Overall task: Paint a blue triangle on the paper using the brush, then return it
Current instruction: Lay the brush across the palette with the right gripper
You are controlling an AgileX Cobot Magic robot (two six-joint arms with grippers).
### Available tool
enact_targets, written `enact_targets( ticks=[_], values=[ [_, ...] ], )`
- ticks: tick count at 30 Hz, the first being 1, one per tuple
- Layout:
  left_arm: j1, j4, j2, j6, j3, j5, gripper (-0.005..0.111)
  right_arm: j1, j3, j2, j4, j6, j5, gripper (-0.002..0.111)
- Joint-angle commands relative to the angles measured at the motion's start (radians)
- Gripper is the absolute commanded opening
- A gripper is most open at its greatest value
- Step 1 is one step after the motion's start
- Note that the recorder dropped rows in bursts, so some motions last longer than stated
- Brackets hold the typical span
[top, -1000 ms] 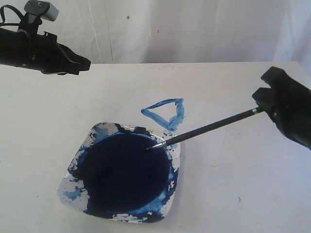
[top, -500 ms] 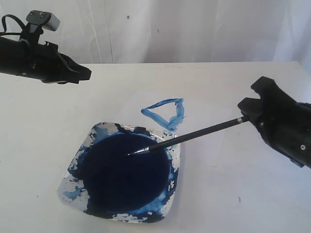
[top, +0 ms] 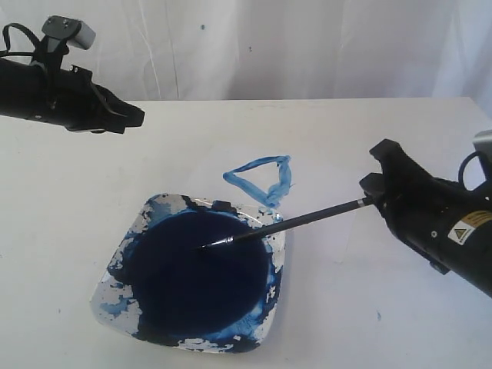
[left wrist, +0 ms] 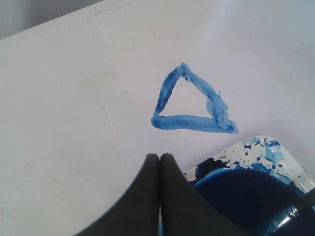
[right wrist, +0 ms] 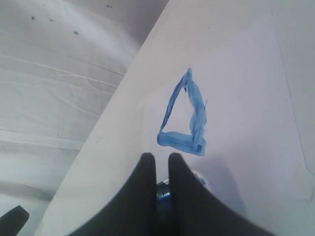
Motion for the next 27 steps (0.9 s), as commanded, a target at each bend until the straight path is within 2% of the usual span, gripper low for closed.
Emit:
enact_targets(
  ticks=[1, 10, 18, 27],
  values=[
    [0.000, -0.021, -0.011, 0.009, 0.007, 0.014, 0.000, 0.002, 0.004, 0.061, -0.015, 0.055, -0.038, 0.001],
    [0.000, -0.021, -0.011, 0.009, 0.007, 0.008, 0.000, 0.002, 0.004, 0.130, -0.015, 0.090, -0.054, 0.002],
    [0.000, -0.012, -0.011, 0.009, 0.007, 0.010, 0.000, 0.002, 0.004, 0.168, -0.015, 0.170, -0.072, 0.015],
    [0.000, -0.010, -0.011, 0.009, 0.007, 0.020, 0.000, 0.002, 0.004, 0.202, -0.038, 0.251, -0.084, 0.016]
  ],
)
